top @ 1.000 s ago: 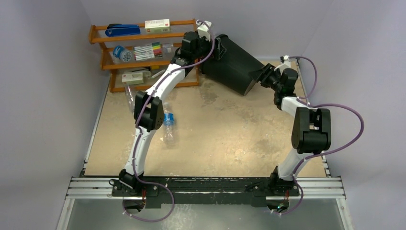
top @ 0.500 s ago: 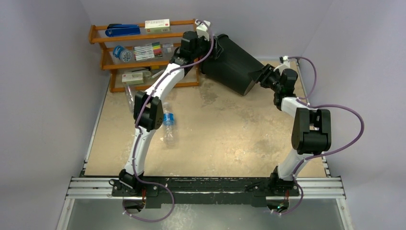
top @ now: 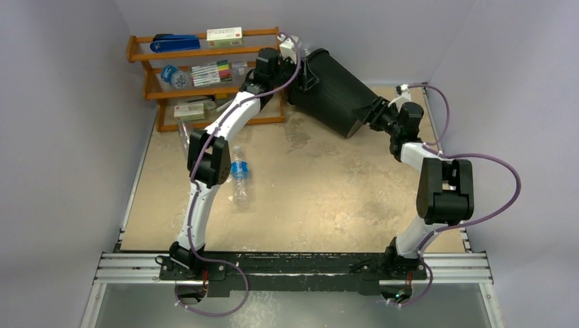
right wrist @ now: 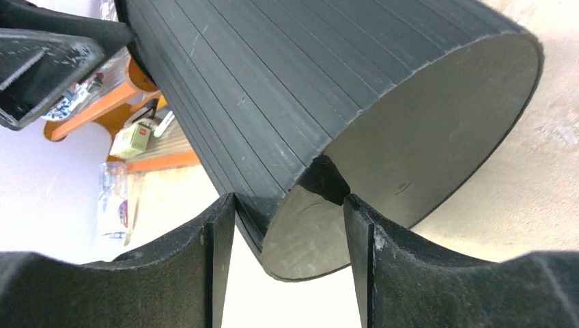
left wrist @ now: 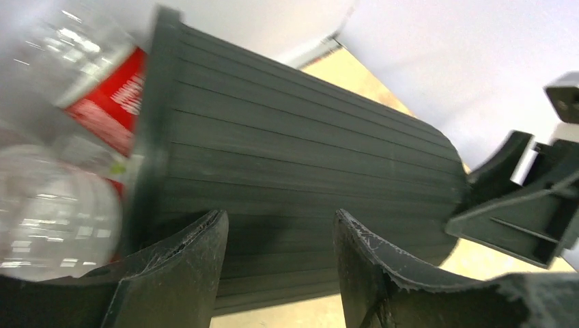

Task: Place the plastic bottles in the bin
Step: Adjust the trash bin at the center of the board.

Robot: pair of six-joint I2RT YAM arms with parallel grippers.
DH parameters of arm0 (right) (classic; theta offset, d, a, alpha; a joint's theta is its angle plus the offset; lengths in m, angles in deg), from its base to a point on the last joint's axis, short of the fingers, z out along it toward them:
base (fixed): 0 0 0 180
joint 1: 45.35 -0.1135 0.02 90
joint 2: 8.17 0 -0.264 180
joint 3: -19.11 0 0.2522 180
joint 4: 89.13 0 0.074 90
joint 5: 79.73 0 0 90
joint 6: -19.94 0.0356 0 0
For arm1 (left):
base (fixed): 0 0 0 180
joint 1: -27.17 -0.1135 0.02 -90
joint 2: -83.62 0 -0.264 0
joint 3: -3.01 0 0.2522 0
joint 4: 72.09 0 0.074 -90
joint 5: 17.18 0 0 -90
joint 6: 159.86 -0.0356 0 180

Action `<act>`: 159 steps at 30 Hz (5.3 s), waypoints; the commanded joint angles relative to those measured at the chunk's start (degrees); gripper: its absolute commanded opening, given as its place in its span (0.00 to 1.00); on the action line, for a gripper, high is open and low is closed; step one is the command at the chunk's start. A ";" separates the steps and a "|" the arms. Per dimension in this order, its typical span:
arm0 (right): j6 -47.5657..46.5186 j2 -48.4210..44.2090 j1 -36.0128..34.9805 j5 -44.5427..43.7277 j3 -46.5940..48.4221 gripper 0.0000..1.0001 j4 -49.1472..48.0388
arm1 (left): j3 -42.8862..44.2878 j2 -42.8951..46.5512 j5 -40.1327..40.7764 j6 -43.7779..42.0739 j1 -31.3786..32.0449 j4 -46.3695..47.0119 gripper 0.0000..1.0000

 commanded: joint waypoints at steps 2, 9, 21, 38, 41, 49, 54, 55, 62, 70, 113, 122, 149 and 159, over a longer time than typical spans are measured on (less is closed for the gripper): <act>-4.83 2.91 0.37 -3.68 -5.79 0.57 13.93 | -1.71 4.10 -6.30 3.41 3.30 -2.80 0.57; -4.42 2.80 0.36 -2.97 -7.65 0.57 13.26 | -4.48 7.96 -4.65 2.51 4.45 -2.17 0.59; -4.69 1.18 0.41 -1.91 -7.97 0.58 14.42 | -1.71 8.25 3.71 2.94 -0.08 -0.66 0.78; -6.62 -12.70 0.94 -6.29 14.62 0.72 32.40 | 6.74 -2.53 -8.59 10.49 -4.68 11.80 0.86; -5.52 -9.82 1.15 -5.98 16.35 0.71 31.02 | 6.14 -3.25 -9.15 10.89 -4.68 13.20 0.85; -5.18 -4.07 1.66 -7.36 21.13 0.71 31.02 | 6.85 -5.83 -8.43 10.92 -4.53 14.58 0.85; -5.39 -3.05 2.07 -7.78 22.01 0.70 31.45 | 6.81 -6.95 -7.72 10.01 -3.55 13.85 0.85; -5.49 -2.99 2.16 -7.88 22.31 0.70 31.67 | 6.77 -6.97 -7.28 9.12 -3.13 12.92 0.84; -5.95 -2.69 2.97 -7.49 22.91 0.70 32.24 | 7.67 -8.64 -4.45 5.63 -1.08 8.90 0.84; -5.89 -2.46 4.59 -6.09 20.96 0.69 31.24 | 7.17 -8.78 -7.71 6.48 0.17 9.27 0.79; -3.49 1.98 10.79 0.43 23.98 0.46 26.62 | 9.69 -1.57 -14.32 21.95 0.71 20.59 0.39; -3.37 5.69 10.82 1.87 21.74 0.45 22.15 | 10.09 -1.27 -13.98 24.34 2.01 22.46 0.38; -1.62 5.33 6.32 3.72 10.63 0.38 15.24 | 12.93 0.37 -12.35 27.35 8.04 23.54 0.40; -0.63 7.21 5.25 4.22 11.64 0.37 14.08 | 11.73 1.98 -11.89 24.57 10.90 20.46 0.39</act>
